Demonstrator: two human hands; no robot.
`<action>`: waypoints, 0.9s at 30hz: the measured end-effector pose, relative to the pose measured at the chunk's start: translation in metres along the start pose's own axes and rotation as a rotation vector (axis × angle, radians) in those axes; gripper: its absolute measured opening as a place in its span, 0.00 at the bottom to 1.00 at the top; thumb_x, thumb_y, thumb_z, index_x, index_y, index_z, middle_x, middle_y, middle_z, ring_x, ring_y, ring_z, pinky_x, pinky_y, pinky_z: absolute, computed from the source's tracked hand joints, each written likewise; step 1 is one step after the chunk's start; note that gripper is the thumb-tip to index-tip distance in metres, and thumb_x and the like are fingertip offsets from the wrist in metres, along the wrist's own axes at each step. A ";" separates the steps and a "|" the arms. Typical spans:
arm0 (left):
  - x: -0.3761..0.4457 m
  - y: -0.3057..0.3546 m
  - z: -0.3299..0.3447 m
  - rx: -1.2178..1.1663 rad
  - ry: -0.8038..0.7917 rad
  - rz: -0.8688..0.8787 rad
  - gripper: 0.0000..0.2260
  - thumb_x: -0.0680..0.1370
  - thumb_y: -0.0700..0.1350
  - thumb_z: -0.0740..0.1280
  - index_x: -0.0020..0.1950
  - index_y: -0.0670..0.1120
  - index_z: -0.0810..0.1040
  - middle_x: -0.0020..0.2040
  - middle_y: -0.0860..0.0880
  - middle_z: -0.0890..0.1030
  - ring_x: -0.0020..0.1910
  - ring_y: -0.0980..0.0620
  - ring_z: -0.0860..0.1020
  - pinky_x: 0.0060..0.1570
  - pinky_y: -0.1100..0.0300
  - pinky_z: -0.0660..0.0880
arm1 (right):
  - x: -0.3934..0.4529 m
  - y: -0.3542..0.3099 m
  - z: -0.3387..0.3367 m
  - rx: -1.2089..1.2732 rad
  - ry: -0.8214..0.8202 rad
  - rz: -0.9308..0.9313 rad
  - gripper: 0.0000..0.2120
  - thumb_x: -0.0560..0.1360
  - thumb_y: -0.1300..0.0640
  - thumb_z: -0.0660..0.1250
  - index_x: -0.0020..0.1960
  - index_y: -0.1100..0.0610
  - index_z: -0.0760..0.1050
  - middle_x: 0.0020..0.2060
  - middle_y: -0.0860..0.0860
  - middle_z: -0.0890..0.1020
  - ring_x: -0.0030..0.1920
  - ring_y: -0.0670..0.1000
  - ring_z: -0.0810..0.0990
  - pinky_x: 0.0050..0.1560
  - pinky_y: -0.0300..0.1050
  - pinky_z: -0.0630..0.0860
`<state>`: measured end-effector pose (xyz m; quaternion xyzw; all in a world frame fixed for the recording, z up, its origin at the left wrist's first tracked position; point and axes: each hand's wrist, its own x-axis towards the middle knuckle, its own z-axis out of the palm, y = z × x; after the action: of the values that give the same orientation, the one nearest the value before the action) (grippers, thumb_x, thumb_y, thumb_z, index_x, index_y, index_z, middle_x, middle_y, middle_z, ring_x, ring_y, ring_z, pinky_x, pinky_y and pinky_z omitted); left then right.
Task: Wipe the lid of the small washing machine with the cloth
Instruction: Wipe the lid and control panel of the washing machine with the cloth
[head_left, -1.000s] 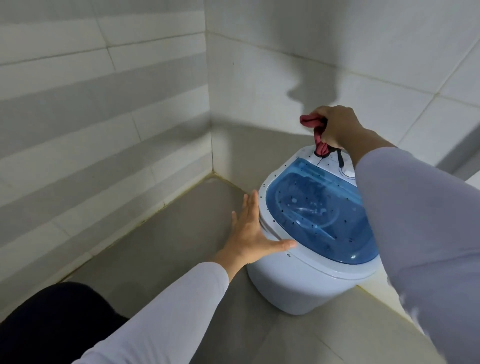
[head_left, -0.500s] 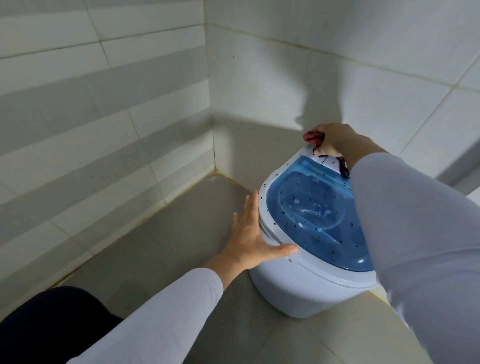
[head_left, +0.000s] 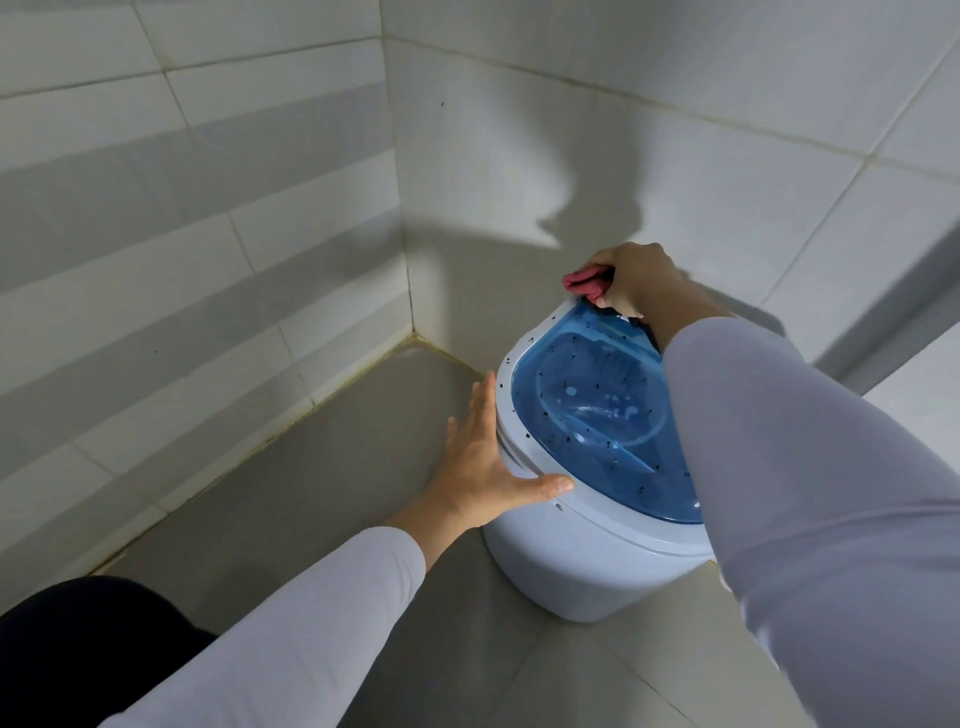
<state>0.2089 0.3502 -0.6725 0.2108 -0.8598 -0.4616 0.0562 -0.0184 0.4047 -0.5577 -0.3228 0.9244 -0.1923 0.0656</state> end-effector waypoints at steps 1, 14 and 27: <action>0.000 0.000 0.000 0.003 0.002 -0.001 0.58 0.63 0.63 0.75 0.77 0.55 0.34 0.79 0.55 0.41 0.78 0.51 0.40 0.75 0.43 0.37 | 0.001 0.000 0.001 -0.013 -0.002 -0.001 0.15 0.73 0.64 0.66 0.56 0.51 0.81 0.54 0.46 0.84 0.56 0.49 0.79 0.54 0.38 0.75; 0.001 -0.002 0.000 0.023 -0.019 -0.016 0.59 0.63 0.66 0.73 0.76 0.55 0.32 0.79 0.55 0.39 0.78 0.51 0.39 0.74 0.46 0.34 | 0.010 -0.020 0.013 -0.137 -0.006 -0.031 0.15 0.72 0.58 0.69 0.58 0.53 0.79 0.55 0.51 0.83 0.59 0.54 0.78 0.55 0.42 0.73; -0.008 0.011 -0.007 0.011 -0.082 -0.121 0.57 0.66 0.65 0.72 0.76 0.52 0.31 0.78 0.54 0.35 0.76 0.48 0.34 0.74 0.43 0.37 | -0.016 -0.060 0.019 -0.191 -0.157 -0.064 0.18 0.71 0.56 0.71 0.60 0.54 0.78 0.57 0.50 0.81 0.59 0.53 0.79 0.50 0.38 0.70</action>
<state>0.2147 0.3538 -0.6586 0.2433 -0.8497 -0.4677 -0.0083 0.0327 0.3657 -0.5519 -0.3709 0.9198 -0.0794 0.1006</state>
